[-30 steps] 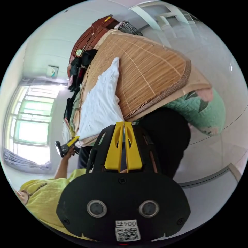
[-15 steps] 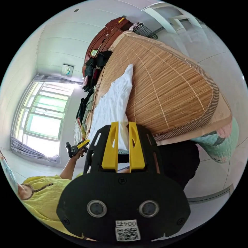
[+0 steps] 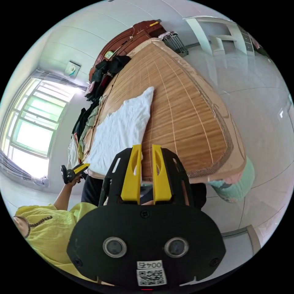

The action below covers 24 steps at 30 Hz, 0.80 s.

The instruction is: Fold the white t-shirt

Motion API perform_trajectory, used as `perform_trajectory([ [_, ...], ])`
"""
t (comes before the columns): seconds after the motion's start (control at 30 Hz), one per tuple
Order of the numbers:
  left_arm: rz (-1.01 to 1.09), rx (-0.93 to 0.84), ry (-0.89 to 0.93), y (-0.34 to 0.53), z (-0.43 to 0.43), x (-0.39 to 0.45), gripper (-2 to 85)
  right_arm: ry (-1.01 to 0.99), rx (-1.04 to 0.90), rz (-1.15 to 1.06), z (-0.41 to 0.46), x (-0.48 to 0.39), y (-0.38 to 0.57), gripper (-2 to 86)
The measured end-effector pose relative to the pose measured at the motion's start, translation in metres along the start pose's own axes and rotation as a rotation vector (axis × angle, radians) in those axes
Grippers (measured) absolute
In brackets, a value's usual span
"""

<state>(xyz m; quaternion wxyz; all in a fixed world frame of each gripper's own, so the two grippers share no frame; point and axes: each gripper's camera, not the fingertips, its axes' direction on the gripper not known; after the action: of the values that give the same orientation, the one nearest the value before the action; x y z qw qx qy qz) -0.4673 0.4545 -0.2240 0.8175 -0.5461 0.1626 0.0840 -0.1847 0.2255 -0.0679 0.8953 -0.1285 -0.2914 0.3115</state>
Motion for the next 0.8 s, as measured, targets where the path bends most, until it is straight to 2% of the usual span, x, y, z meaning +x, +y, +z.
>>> perform_trajectory([
  [0.2,-0.006,0.002,-0.001,-0.001,-0.009,-0.016,0.7,0.112,-0.167,-0.104,0.045,-0.064,-0.076,6.4],
  [0.27,-0.009,0.004,0.006,-0.001,-0.011,-0.023,0.7,0.235,-0.254,-0.164,0.052,-0.082,-0.097,4.7],
  [0.43,-0.033,0.019,0.032,0.000,-0.019,-0.046,0.7,0.309,-0.142,-0.175,0.020,-0.125,-0.147,3.9],
  [0.53,-0.046,0.025,0.038,0.000,-0.024,-0.060,0.6,0.216,-0.140,-0.239,0.030,-0.157,-0.187,3.9],
  [0.6,-0.047,0.024,0.037,-0.001,-0.028,-0.072,0.6,0.219,-0.214,-0.237,0.051,-0.164,-0.212,4.1],
  [0.67,-0.045,0.021,0.040,-0.003,-0.032,-0.082,0.6,0.343,-0.373,-0.211,0.073,-0.171,-0.236,4.2],
  [0.8,-0.099,0.028,0.093,-0.004,-0.039,-0.115,0.7,0.405,-0.344,-0.331,0.039,-0.236,-0.251,4.2],
])
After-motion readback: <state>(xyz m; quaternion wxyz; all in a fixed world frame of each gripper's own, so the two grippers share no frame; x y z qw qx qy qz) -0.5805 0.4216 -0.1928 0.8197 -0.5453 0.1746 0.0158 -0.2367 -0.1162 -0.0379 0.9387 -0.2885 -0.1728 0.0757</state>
